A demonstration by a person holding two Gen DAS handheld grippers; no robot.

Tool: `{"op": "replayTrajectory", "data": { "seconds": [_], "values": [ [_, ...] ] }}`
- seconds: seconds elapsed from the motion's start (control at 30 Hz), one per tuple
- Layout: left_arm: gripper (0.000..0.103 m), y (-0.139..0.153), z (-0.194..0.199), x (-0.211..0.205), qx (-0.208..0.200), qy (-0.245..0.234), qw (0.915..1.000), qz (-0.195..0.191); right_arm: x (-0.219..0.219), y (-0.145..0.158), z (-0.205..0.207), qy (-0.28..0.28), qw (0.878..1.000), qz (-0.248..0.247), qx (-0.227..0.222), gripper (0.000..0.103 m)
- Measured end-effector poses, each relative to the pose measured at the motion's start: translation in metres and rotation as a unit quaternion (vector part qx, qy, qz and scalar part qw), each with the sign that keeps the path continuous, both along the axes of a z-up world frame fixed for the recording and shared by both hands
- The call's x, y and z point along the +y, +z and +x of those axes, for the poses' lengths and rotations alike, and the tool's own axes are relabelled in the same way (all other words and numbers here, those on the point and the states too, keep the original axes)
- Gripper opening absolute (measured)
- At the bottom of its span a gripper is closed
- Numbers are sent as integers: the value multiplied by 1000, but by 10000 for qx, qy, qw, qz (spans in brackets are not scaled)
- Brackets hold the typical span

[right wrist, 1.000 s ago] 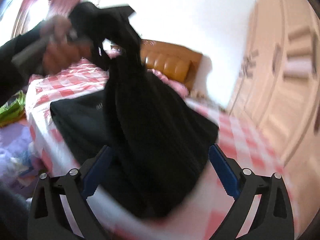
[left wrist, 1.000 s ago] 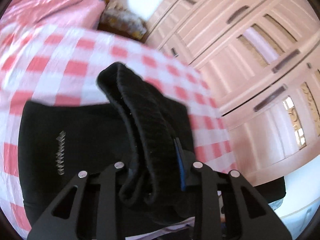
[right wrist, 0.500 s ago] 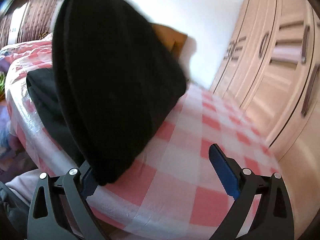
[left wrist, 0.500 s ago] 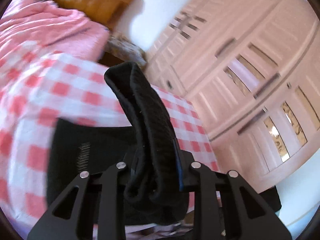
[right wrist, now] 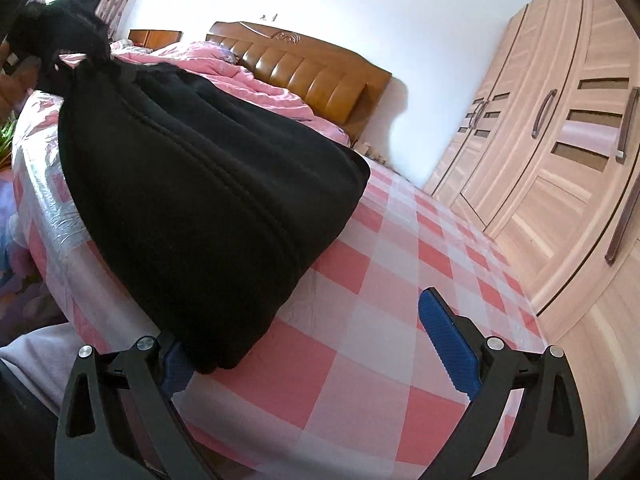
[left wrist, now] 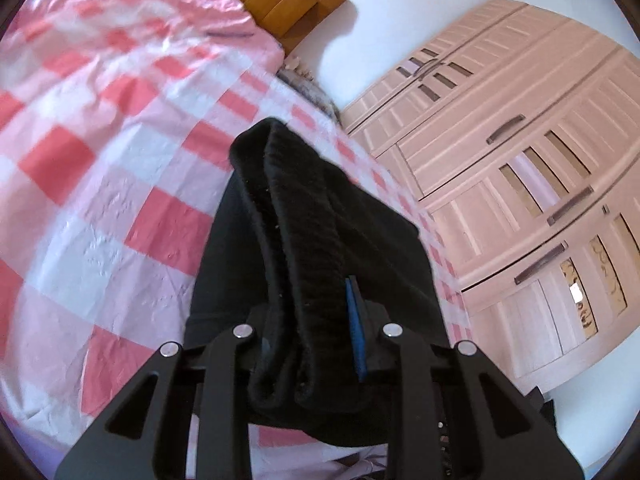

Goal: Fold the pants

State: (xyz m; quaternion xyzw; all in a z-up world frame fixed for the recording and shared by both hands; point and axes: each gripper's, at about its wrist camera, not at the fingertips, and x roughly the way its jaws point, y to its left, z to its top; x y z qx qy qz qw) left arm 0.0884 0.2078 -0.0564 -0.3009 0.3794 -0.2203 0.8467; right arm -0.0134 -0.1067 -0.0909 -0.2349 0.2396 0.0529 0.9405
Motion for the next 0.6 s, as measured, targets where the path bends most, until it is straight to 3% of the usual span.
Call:
{"op": "replayTrajectory", "data": {
  "seconds": [0.07, 0.13, 0.27, 0.33, 0.37, 0.4, 0.43, 0.47, 0.53, 0.6],
  "values": [
    [26, 3, -5, -3, -106, 5, 9999, 133, 0, -1, 0, 7, 10000, 4, -2, 95],
    [27, -14, 1, -2, 119, 55, 9997, 220, -4, -1, 2, 18, 9999, 152, 61, 95],
    [30, -29, 0, 5, 174, 156, 9997, 50, -11, 0, 3, 122, 9989, 373, 253, 95],
    [37, -22, -2, -2, 169, 227, 9986, 436, -16, 4, 5, 306, 9961, 597, 575, 95],
    [50, -12, -5, -8, 137, 293, 9958, 859, -21, 6, 6, 519, 9913, 835, 877, 95],
    [63, -3, -8, -13, 91, 422, 9910, 1268, -24, 8, 5, 700, 9864, 1021, 1084, 95],
    [86, 14, -18, -18, -113, 835, 9746, 2077, -30, 12, 1, 1036, 9774, 1293, 1315, 95],
    [96, 24, -26, -20, -306, 1095, 9621, 2477, -36, 17, -5, 1286, 9713, 1467, 1364, 95],
    [98, 53, -42, -27, -732, 1644, 9284, 3251, -53, 35, -13, 1598, 9605, 1909, 1245, 95],
    [99, 72, -44, -41, -991, 1502, 9221, 3426, -69, 58, 1, 1687, 9497, 2382, 1133, 95]
  ]
}}
